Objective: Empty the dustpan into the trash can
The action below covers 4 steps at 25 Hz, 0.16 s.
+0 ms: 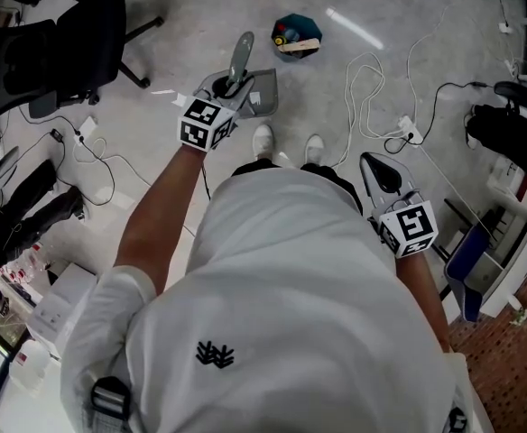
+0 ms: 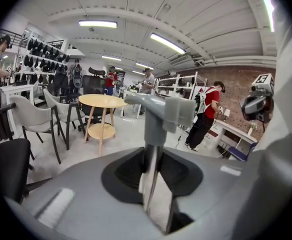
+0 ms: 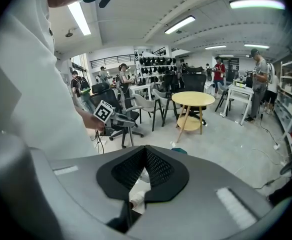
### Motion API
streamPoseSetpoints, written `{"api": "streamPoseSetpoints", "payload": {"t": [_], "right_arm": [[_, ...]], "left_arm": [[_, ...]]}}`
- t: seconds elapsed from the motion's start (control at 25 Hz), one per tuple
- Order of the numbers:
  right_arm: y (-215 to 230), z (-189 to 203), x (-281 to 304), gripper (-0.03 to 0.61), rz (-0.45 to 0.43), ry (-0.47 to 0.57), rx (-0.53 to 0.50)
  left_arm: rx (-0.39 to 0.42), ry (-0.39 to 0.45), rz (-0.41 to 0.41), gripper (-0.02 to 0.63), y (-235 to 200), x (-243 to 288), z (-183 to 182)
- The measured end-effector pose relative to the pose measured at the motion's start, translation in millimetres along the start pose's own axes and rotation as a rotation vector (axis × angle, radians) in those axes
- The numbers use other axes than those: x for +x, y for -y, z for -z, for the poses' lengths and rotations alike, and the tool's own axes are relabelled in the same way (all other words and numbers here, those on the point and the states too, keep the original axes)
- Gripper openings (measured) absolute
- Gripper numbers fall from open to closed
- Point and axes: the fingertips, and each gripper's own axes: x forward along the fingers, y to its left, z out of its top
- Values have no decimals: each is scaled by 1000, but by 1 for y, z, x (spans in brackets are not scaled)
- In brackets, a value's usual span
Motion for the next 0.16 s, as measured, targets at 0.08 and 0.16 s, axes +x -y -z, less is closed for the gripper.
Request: {"api": "streamPoseSetpoints", "payload": {"t": [0.08, 0.16], "right_arm": [[-2, -2, 3, 2, 1, 1, -2], [-4, -5, 5, 2, 3, 2, -6]], "left_arm": [[13, -4, 13, 133, 2, -2, 0], [24, -6, 24, 133, 4, -5, -1]]}}
